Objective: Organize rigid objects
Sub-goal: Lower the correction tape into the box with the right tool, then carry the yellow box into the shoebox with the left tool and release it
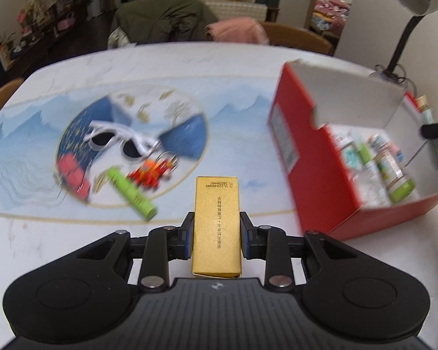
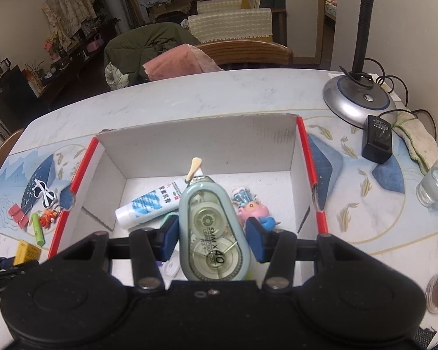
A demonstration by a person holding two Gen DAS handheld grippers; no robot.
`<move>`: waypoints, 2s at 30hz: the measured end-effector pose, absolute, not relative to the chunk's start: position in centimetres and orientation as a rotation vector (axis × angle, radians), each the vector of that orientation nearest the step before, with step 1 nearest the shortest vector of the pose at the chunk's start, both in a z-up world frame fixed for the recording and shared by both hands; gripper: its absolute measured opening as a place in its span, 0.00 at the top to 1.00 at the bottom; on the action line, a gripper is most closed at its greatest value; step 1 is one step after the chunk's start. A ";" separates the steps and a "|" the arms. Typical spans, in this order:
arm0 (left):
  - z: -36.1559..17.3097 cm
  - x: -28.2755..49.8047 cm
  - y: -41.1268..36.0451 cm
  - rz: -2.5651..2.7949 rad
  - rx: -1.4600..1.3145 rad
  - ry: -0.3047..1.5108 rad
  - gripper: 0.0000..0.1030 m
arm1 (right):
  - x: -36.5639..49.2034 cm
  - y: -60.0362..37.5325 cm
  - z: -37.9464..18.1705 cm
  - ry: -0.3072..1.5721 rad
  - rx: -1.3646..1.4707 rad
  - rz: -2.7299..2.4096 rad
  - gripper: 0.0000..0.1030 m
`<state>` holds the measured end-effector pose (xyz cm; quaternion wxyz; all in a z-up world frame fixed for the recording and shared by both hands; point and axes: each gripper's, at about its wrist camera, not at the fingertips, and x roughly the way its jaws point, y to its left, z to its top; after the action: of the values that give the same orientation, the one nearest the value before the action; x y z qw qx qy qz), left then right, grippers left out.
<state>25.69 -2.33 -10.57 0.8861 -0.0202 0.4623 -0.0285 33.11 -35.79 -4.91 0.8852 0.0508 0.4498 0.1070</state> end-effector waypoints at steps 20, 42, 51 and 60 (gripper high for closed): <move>-7.9 35.3 -17.2 -0.344 0.080 0.953 0.72 | 34.6 -36.4 -8.8 1.011 0.050 0.232 0.53; -15.0 39.8 -21.8 -0.403 0.235 1.176 0.72 | 34.3 -34.9 -10.9 1.086 -0.034 0.214 0.54; -14.7 39.4 -21.2 -0.378 0.219 1.171 0.72 | 34.3 -35.1 -10.9 1.099 -0.029 0.200 0.53; -12.5 38.0 -20.1 -0.391 0.175 1.103 0.41 | 33.3 -34.7 -9.4 1.069 -0.033 0.211 0.42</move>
<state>38.02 -20.13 -12.49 0.8302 0.0825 0.5198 -0.1841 33.32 -34.67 -9.36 0.8552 -0.0156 0.5083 0.1001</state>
